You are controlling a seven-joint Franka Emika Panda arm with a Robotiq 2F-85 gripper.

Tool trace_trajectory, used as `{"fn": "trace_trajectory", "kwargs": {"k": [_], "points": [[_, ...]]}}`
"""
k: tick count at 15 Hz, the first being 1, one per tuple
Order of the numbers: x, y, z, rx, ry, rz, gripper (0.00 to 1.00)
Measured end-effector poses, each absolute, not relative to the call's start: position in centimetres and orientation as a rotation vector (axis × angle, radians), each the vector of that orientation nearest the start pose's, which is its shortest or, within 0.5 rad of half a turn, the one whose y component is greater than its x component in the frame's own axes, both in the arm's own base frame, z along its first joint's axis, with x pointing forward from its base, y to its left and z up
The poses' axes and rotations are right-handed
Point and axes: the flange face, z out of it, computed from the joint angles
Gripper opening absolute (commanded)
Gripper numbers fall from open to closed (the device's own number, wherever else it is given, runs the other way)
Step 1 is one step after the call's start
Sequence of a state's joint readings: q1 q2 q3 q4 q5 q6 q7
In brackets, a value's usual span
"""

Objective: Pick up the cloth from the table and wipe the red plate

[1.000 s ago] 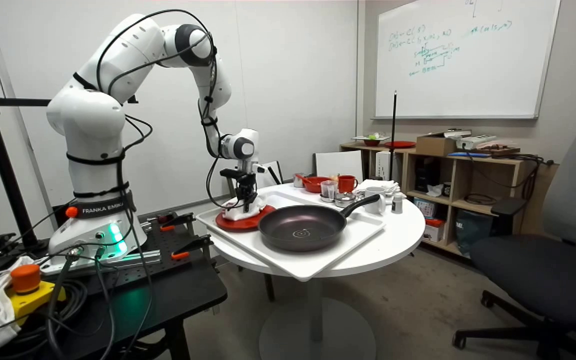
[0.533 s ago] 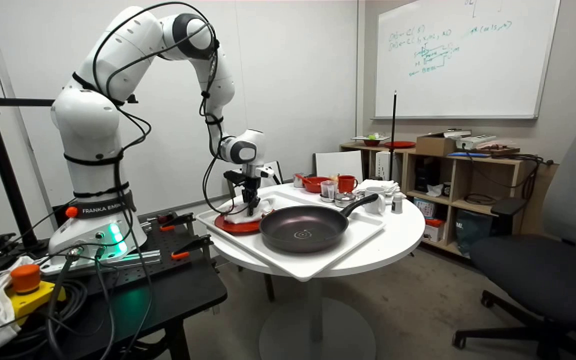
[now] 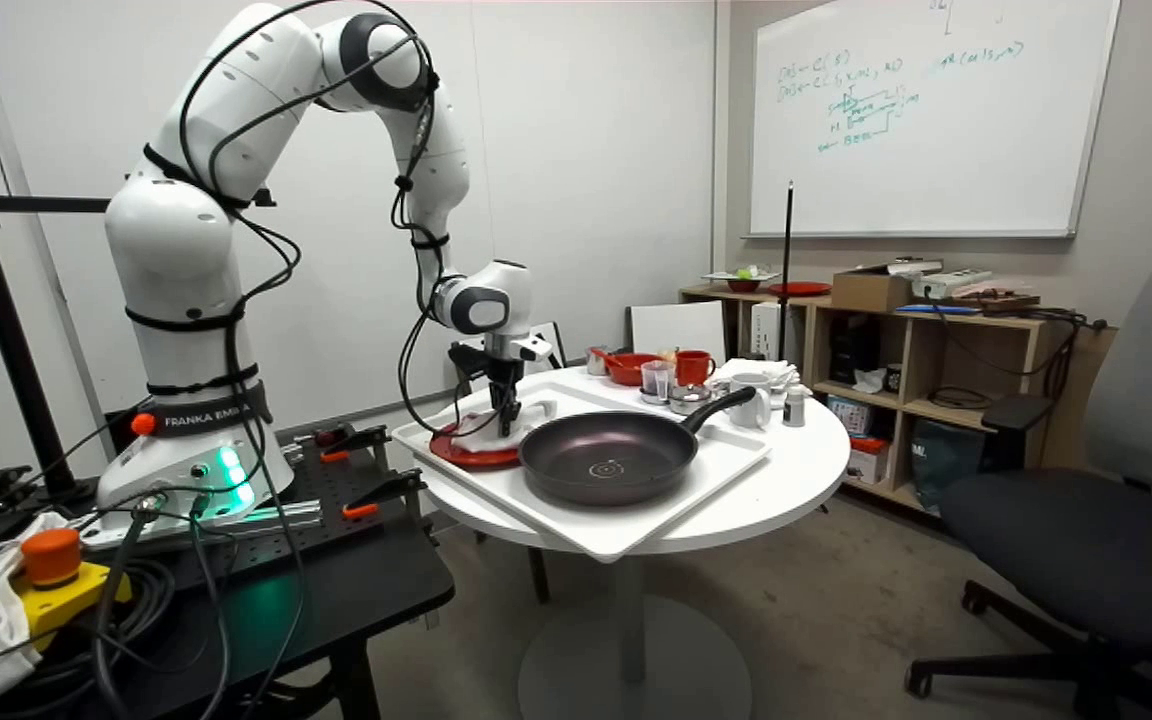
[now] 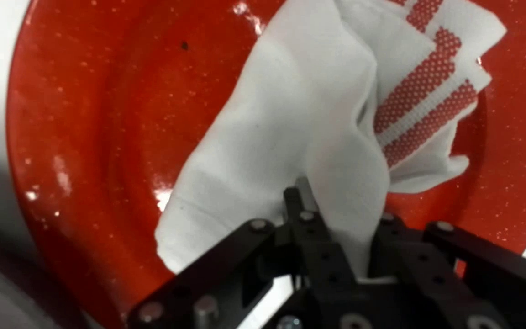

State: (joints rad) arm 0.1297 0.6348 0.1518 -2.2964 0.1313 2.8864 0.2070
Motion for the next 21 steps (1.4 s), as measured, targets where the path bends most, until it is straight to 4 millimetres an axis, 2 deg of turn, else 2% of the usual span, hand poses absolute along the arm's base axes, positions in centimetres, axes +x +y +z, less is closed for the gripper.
{"fn": "trace_trajectory", "kwargs": {"k": [2,4,9,13,17,19,21], "points": [[47.7,14.7,7.2,-3.036,0.083,0.11,0.05],[47.2,16.3,7.2,-3.043,0.004,0.113,0.05],[45.1,21.7,7.3,-3.042,-0.314,0.115,0.05],[43.7,24.2,7.2,-3.001,-0.574,0.117,0.05],[43.2,24.7,7.1,-2.968,-0.71,0.117,0.05],[43.5,24.3,7.1,-2.974,-0.69,0.119,0.05],[44.3,22.9,7.1,-3.003,-0.58,0.097,0.05]]}}
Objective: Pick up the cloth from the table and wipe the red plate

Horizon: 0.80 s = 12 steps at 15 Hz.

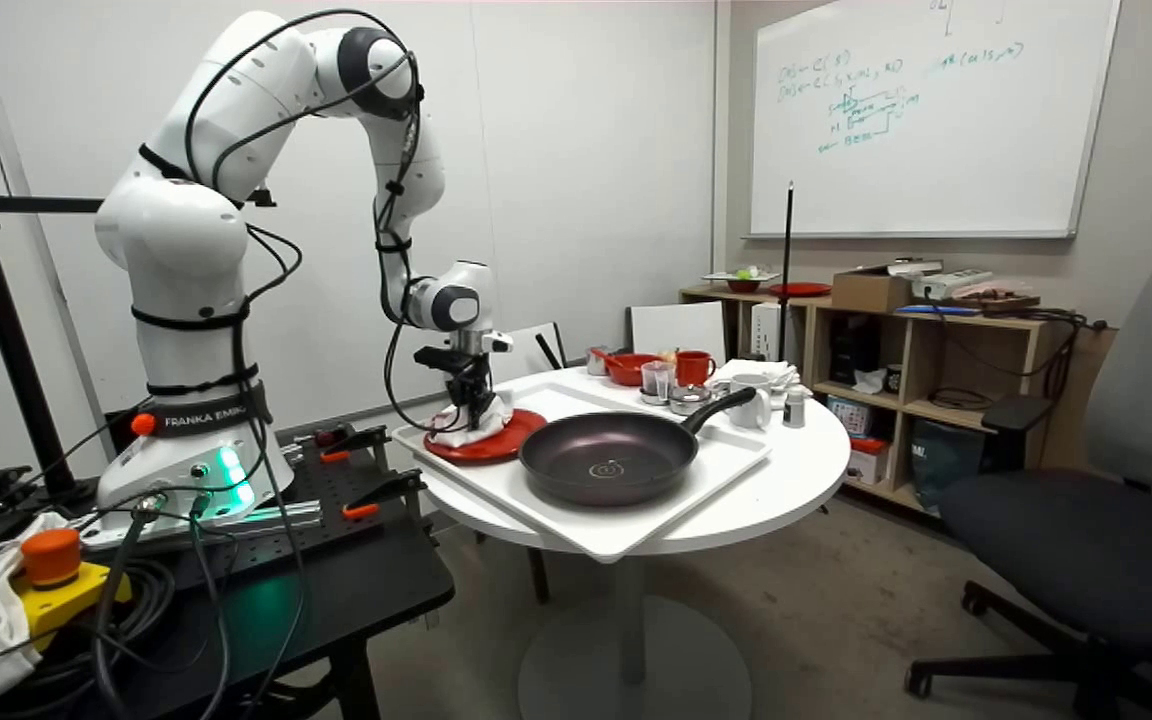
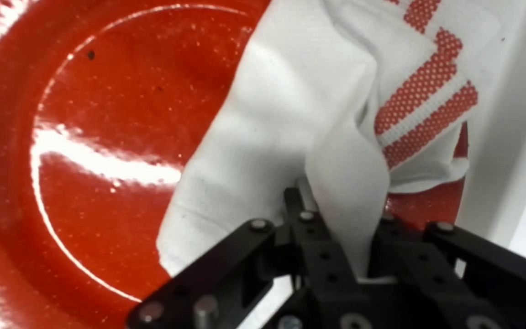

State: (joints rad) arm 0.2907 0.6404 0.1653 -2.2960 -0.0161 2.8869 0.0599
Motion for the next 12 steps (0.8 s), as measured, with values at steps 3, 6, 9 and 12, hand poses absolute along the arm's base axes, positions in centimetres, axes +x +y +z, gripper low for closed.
{"fn": "trace_trajectory", "kwargs": {"k": [3,6,9,12], "points": [[45.8,19.9,7.2,-3.033,-0.354,0.022,0.05],[46.1,17.7,7.3,-3.043,-0.152,-0.075,0.05],[45.9,16.3,7.3,-3.042,0.022,-0.157,0.05],[45.5,14.8,7.4,-3.041,0.199,-0.228,0.05]]}}
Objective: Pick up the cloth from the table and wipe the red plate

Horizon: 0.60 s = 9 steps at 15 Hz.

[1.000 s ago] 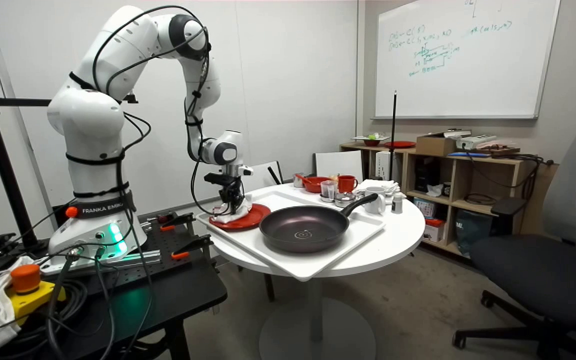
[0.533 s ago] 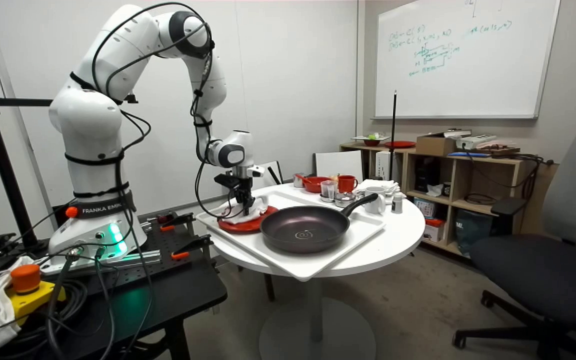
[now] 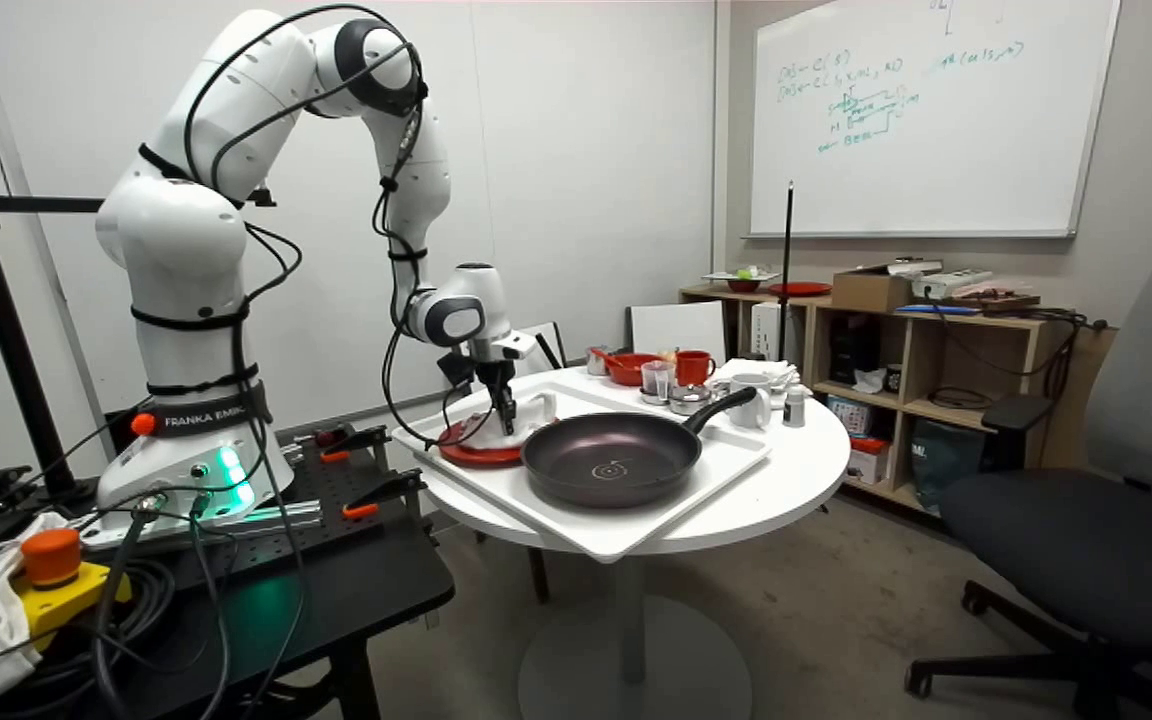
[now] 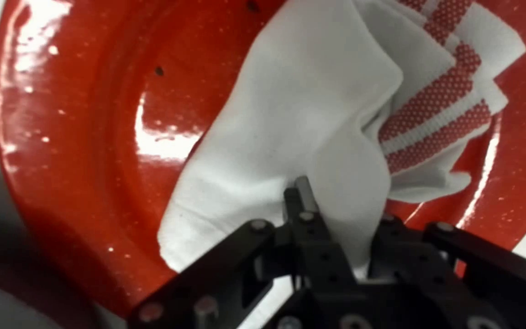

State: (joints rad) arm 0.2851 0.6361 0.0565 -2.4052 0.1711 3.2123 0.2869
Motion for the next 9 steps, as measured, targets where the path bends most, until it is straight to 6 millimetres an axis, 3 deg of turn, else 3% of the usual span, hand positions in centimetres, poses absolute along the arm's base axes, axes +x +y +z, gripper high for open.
{"fn": "trace_trajectory", "kwargs": {"k": [5,9], "points": [[44.5,12.7,7.3,-3.049,0.431,-0.308,0.05],[43.8,14.1,7.2,-3.063,0.346,-0.288,0.05]]}}
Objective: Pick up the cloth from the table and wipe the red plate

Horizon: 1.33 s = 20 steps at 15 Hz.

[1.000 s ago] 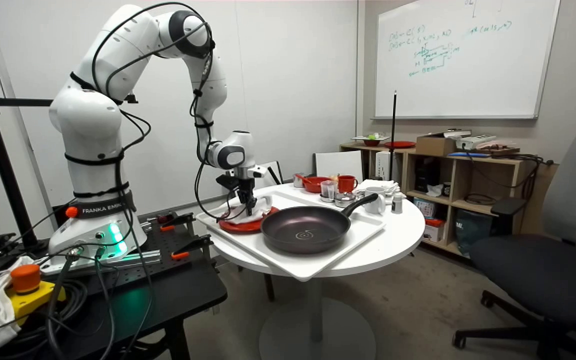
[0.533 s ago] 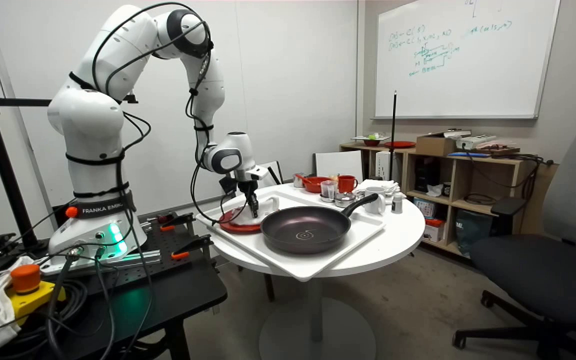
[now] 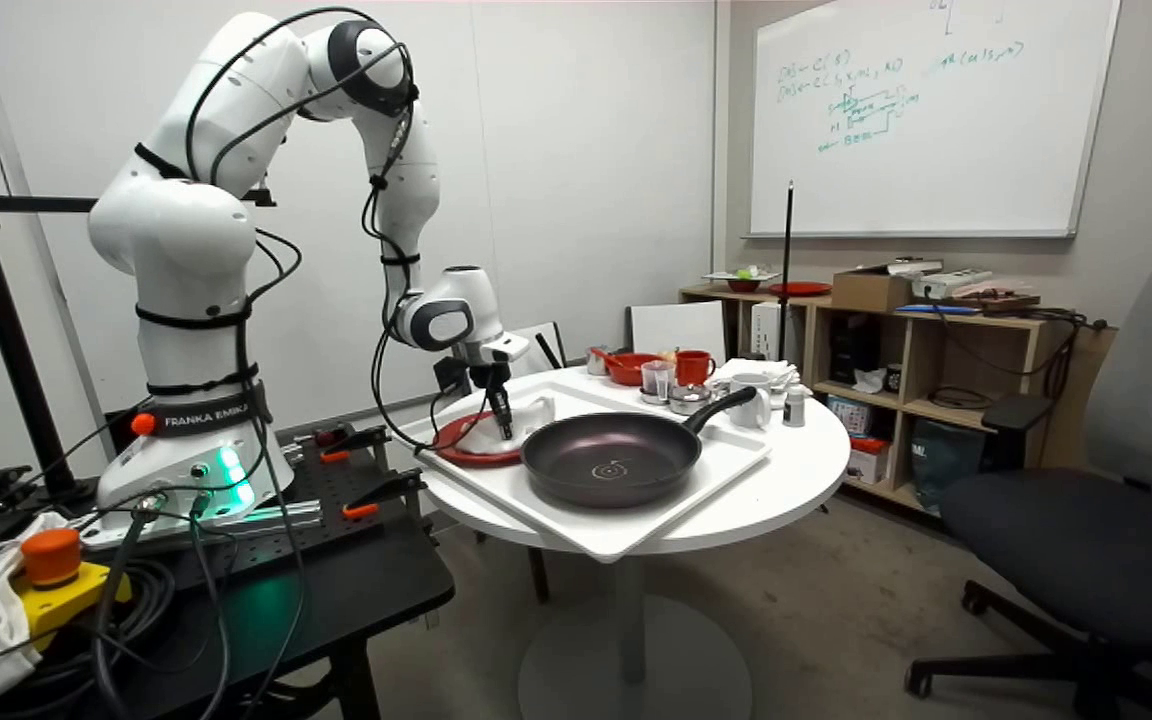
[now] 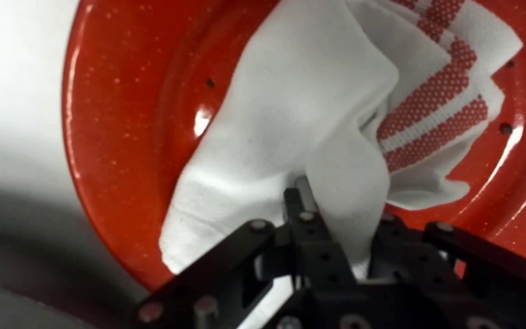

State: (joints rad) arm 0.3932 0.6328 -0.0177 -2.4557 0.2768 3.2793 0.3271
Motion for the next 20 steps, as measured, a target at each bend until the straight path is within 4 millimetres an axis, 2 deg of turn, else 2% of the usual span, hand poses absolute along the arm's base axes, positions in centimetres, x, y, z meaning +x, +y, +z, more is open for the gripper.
{"fn": "trace_trajectory", "kwargs": {"k": [5,9,15,18,20], "points": [[42.4,18.8,7.2,-3.058,-0.018,-0.185,0.05],[41.5,21.1,7.3,-3.046,-0.271,-0.104,0.05],[40.0,23.6,7.2,-2.979,-0.688,-0.04,0.05],[39.8,23.8,7.2,-2.928,-0.884,-0.051,0.05],[40.0,23.5,7.3,-2.916,-0.928,-0.066,0.05]]}}
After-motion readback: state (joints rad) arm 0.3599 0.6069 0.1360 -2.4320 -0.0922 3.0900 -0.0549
